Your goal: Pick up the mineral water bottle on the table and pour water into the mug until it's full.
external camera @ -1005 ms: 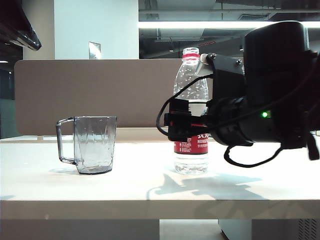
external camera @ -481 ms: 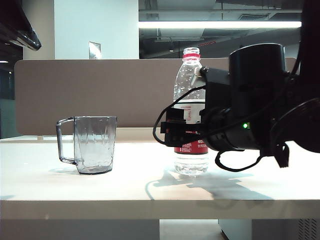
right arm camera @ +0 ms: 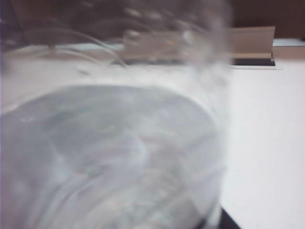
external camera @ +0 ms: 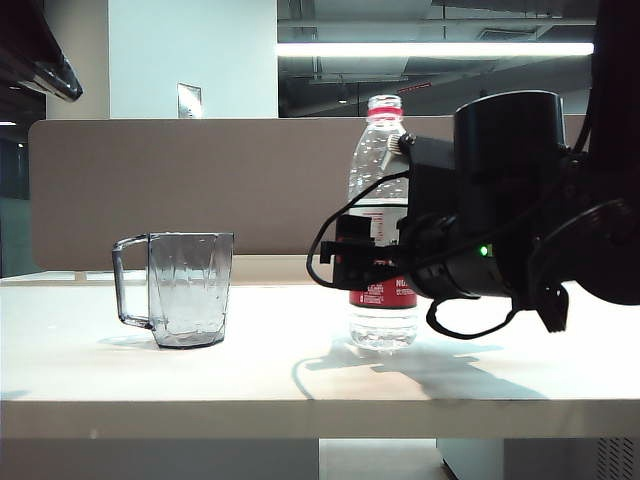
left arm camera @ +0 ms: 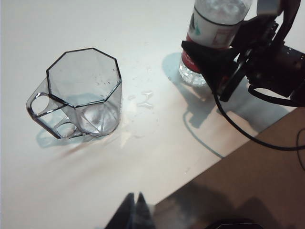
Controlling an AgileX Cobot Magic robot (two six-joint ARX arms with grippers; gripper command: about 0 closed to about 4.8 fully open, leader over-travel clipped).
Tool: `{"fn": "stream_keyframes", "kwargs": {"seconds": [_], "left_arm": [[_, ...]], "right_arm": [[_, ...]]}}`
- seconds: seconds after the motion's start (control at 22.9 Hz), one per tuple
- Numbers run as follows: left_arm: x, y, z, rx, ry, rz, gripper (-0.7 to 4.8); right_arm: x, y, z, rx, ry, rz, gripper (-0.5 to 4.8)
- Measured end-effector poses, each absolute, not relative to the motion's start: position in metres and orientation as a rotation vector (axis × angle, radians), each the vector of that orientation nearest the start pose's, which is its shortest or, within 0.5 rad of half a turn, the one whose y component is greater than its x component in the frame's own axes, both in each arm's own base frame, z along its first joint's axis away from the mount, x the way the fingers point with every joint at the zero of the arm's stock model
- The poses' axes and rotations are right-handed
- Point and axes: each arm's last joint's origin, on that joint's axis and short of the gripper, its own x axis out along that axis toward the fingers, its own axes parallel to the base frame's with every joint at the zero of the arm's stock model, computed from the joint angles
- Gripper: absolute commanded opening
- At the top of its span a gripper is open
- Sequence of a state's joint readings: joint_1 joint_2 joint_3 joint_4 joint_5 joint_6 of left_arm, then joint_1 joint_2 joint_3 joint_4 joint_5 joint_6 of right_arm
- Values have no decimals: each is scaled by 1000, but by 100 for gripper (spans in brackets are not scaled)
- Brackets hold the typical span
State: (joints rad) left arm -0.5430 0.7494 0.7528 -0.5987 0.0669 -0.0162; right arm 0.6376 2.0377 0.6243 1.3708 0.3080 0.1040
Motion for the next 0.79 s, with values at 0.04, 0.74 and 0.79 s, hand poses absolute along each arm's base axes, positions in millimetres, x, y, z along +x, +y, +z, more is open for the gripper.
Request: {"fn": "stream_keyframes", "kwargs": {"seconds": [0.04, 0.74, 0.79], "left_arm": [[129, -80, 290, 127, 592, -587, -5], [129, -80, 290, 127, 591, -586, -5], [129, -80, 290, 127, 591, -587, -5]], "right_arm": [[272, 190, 103, 83, 54, 323, 384], [275, 191, 105, -9, 31, 374, 196], [275, 191, 104, -14, 35, 375, 196]]}}
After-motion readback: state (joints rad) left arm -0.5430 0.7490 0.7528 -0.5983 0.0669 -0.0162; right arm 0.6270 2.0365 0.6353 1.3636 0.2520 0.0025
